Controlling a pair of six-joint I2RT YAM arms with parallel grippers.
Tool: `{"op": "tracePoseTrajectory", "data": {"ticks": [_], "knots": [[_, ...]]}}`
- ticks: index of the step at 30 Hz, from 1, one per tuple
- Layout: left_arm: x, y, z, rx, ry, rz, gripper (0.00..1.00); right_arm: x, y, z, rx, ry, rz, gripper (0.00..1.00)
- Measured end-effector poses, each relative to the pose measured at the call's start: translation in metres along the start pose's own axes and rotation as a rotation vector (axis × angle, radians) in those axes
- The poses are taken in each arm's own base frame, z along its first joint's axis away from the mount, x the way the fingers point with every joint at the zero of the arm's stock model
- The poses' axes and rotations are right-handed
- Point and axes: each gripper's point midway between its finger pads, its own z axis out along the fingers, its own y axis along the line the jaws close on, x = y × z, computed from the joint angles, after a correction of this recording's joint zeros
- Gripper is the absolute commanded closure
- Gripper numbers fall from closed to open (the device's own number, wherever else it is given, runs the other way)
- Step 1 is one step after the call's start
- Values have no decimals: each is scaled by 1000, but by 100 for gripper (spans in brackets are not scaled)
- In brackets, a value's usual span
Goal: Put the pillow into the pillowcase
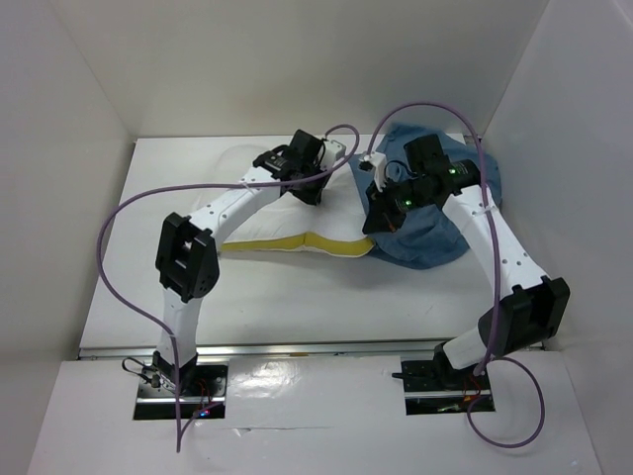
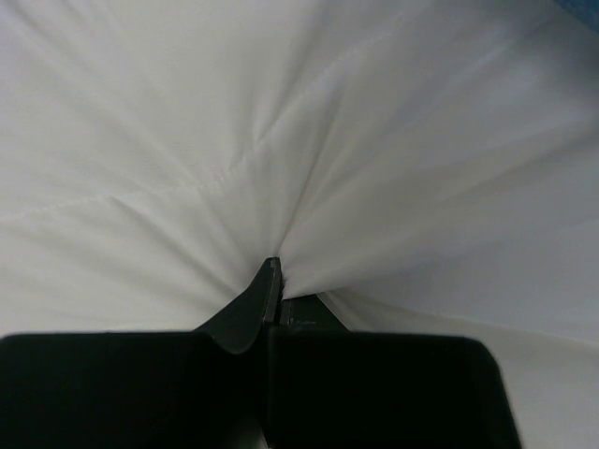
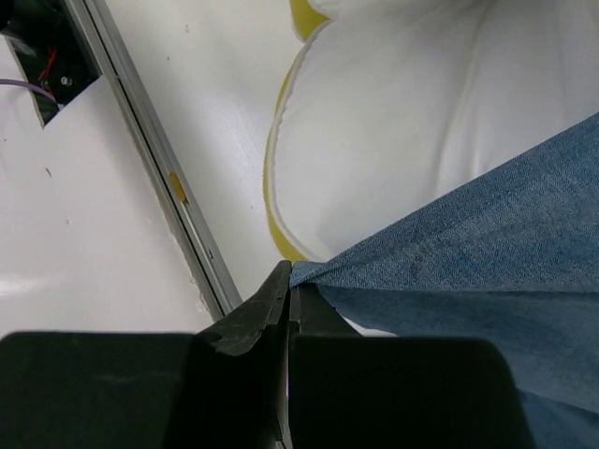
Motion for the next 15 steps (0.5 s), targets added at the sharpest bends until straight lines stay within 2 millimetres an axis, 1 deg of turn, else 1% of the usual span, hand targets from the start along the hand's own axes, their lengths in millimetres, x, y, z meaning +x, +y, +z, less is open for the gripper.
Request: {"op": "tracePoseTrajectory", "data": {"ticks": [6,15], "knots": [[-6,16,8,-36,-9,-18,100,3,4,6,-34,18,13,100],[-16,70,6,-126,-36,-83,100,2,13,12,-81,17,2,100]]}}
